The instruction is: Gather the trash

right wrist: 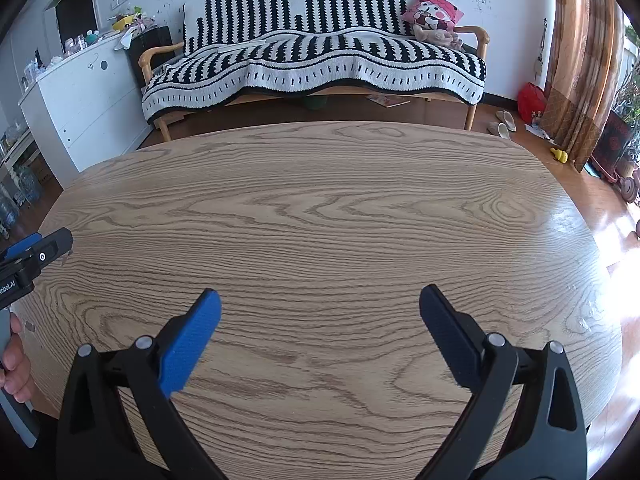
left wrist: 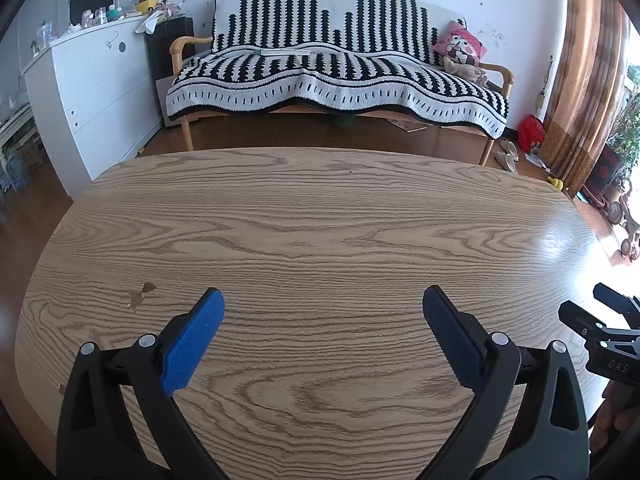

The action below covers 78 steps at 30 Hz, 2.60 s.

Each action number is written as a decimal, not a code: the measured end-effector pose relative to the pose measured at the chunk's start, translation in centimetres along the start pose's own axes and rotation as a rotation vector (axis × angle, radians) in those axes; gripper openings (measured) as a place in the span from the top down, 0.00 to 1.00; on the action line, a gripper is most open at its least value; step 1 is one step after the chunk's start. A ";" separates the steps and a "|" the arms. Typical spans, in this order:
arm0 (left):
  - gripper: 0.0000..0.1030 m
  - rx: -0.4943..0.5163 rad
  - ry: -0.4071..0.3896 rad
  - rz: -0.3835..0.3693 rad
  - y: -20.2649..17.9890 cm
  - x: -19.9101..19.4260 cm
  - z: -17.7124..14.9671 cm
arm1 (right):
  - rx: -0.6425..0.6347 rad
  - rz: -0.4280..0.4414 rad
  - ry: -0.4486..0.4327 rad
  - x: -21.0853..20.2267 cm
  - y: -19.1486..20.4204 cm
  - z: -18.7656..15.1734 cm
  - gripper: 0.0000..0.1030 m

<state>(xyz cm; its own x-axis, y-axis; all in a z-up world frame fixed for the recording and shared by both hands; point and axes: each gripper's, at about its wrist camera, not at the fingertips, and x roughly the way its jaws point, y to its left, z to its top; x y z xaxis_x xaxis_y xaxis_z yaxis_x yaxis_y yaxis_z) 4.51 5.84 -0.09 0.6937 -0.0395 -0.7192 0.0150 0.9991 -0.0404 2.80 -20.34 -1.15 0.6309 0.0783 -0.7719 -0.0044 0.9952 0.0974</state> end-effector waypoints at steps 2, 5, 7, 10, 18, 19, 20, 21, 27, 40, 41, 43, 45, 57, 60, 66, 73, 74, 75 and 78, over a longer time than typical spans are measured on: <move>0.06 0.001 0.000 -0.001 0.0 0.0 0.0 | 0.000 -0.001 -0.001 0.0 0.0 0.0 0.07; 0.06 0.000 0.001 -0.001 0.0 0.0 -0.2 | 0.001 -0.001 0.000 -0.1 0.0 0.0 0.07; 0.06 0.000 0.001 0.000 0.0 0.0 -0.2 | 0.002 -0.001 0.001 -0.1 -0.1 -0.1 0.07; 0.06 0.000 0.002 -0.001 0.0 0.0 -0.3 | 0.001 -0.002 0.001 -0.2 -0.2 -0.1 0.07; 0.06 -0.001 0.002 -0.001 -0.1 -0.2 -0.4 | 0.001 -0.003 0.000 -0.2 -0.2 -0.1 0.07; 0.06 0.000 0.001 -0.001 -0.1 -0.1 -0.3 | 0.001 -0.003 0.001 -0.2 -0.2 -0.1 0.07; 0.06 0.000 0.001 0.000 -0.1 -0.1 -0.3 | 0.001 -0.003 0.001 -0.2 -0.2 -0.1 0.07; 0.06 -0.001 0.002 -0.001 -0.1 -0.1 -0.3 | 0.001 -0.003 0.001 -0.2 -0.2 -0.1 0.07; 0.06 -0.001 0.002 0.000 -0.1 -0.2 -0.4 | 0.001 -0.003 0.001 -0.3 -0.2 -0.1 0.07; 0.06 -0.001 0.011 -0.004 0.1 0.0 -0.6 | -0.005 -0.012 -0.002 -0.4 -0.6 -0.2 0.07; 0.06 0.000 0.011 -0.003 0.0 0.0 -0.6 | -0.005 -0.012 -0.002 -0.4 -0.6 -0.2 0.07; 0.06 0.001 0.012 0.001 0.0 0.0 -0.7 | -0.005 -0.013 -0.002 -0.4 -0.5 -0.2 0.07; 0.06 0.001 0.012 0.001 0.1 0.1 -0.6 | -0.008 -0.016 -0.003 -0.5 -0.8 -0.1 0.07; 0.06 0.004 0.007 -0.001 0.1 -0.2 -0.5 | -0.013 -0.022 -0.006 -0.7 -1.3 -0.1 0.07; 0.06 0.003 0.007 -0.001 0.0 -0.2 -0.5 | -0.013 -0.023 -0.006 -0.6 -1.0 0.0 0.07; 0.06 0.002 0.007 0.000 -0.1 -0.3 -0.6 | -0.014 -0.023 -0.006 -0.7 -1.2 0.0 0.07; 0.06 0.012 -0.003 0.000 -0.4 -0.4 -0.4 | -0.014 -0.023 -0.006 -0.7 -1.1 -0.1 0.07; 0.06 0.013 -0.001 -0.002 -0.4 -0.3 -0.3 | -0.014 -0.024 -0.006 -0.7 -1.2 0.0 0.07; 0.06 0.013 0.002 -0.005 -0.4 -0.1 -0.2 | -0.014 -0.025 -0.006 -0.7 -1.1 0.0 0.07; 0.06 0.006 0.013 -0.004 -0.3 0.2 -0.1 | -0.011 -0.025 -0.005 -0.7 -1.4 0.0 0.07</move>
<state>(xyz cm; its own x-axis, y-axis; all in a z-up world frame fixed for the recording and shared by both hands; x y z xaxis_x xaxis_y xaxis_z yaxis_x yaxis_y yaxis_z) 4.58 5.58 -0.29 0.6842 -0.0438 -0.7280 0.0225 0.9990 -0.0390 2.39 -21.79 -0.74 0.6347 0.0533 -0.7709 0.0025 0.9975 0.0710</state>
